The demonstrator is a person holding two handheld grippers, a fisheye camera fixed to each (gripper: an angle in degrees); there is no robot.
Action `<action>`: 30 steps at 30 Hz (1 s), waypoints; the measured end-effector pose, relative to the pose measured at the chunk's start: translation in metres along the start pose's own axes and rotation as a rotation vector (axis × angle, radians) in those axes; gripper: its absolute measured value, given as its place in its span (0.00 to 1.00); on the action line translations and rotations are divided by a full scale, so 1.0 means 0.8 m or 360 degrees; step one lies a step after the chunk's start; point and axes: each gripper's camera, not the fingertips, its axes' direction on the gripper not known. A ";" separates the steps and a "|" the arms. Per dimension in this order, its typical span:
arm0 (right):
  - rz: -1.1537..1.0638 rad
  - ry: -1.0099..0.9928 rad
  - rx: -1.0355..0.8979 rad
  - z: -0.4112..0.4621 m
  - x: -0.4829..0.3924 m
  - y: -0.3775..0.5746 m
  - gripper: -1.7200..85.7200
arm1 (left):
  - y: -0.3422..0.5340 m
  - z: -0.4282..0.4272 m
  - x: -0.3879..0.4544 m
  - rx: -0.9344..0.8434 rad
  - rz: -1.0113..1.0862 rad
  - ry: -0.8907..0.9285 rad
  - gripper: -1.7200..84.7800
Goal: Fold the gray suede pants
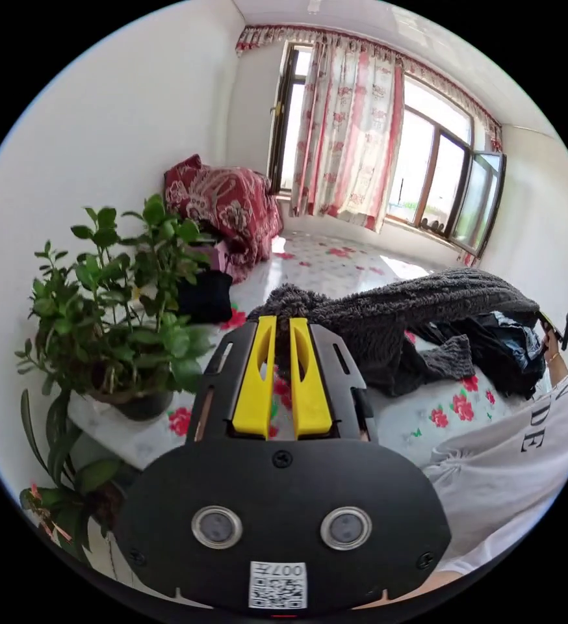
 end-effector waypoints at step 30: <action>0.0720 -0.0027 -0.1054 0.351 0.146 0.194 0.13 | -0.045 0.309 0.033 -0.0809 -0.0319 0.0043 0.16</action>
